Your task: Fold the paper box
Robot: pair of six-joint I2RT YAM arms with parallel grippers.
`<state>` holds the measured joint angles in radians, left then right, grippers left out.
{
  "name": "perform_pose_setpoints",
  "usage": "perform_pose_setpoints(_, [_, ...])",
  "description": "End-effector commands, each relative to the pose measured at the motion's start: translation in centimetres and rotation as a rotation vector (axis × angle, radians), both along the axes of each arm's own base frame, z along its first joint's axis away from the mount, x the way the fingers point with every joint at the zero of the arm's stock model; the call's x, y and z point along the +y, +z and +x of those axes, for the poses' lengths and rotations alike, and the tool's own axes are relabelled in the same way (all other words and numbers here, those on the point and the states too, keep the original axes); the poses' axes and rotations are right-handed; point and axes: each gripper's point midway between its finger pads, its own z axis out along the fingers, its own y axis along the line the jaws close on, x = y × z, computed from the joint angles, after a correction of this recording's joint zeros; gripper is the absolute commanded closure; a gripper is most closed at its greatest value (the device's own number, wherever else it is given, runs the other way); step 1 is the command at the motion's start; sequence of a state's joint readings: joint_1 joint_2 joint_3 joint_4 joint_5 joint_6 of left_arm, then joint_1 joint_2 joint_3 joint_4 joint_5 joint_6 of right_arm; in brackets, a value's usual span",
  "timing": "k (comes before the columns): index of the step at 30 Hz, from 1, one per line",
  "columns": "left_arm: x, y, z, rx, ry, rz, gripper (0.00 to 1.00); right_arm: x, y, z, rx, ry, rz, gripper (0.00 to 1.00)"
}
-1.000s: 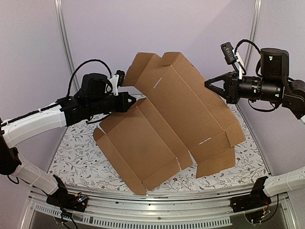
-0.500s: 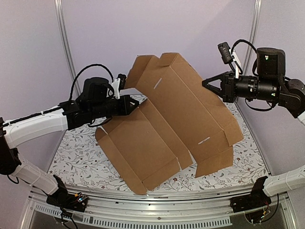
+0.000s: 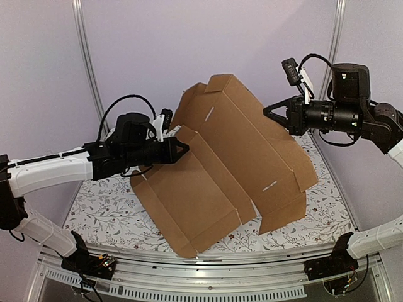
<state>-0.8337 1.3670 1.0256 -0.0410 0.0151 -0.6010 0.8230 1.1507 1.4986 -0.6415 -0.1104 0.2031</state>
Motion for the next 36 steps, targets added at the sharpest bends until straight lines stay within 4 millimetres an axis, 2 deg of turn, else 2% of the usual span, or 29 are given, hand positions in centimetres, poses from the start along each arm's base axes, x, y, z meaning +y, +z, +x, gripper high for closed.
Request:
perform_pose_setpoints(1, [-0.8,-1.0,-0.4,0.008,-0.015,0.007,1.00,0.1,1.7,0.6,-0.033,-0.017,0.053,1.00])
perform_pose_setpoints(7, [-0.6,0.2,-0.4,-0.040,-0.026,0.023,1.00,0.4,0.3,0.7,-0.012,-0.004,-0.005,1.00])
perform_pose_setpoints(11, [0.2,0.8,-0.4,-0.064,-0.007,0.054,1.00,0.6,-1.8,1.0,0.004,0.009,-0.094,1.00])
perform_pose_setpoints(18, [2.2,1.7,-1.9,-0.086,-0.011,0.077,1.00,1.4,-5.1,1.3,-0.002,0.076,-0.241,1.00])
perform_pose_setpoints(27, [7.0,3.6,-3.8,-0.146,0.038,0.150,1.00,2.0,-8.7,1.4,-0.062,0.196,-0.427,1.00])
perform_pose_setpoints(32, [10.2,3.7,-3.2,-0.163,0.117,0.185,1.00,2.5,-9.3,0.9,-0.117,0.274,-0.471,1.00])
perform_pose_setpoints(36, [11.6,2.9,-2.4,-0.161,0.157,0.186,1.00,2.9,-9.2,0.7,-0.142,0.311,-0.469,1.00])
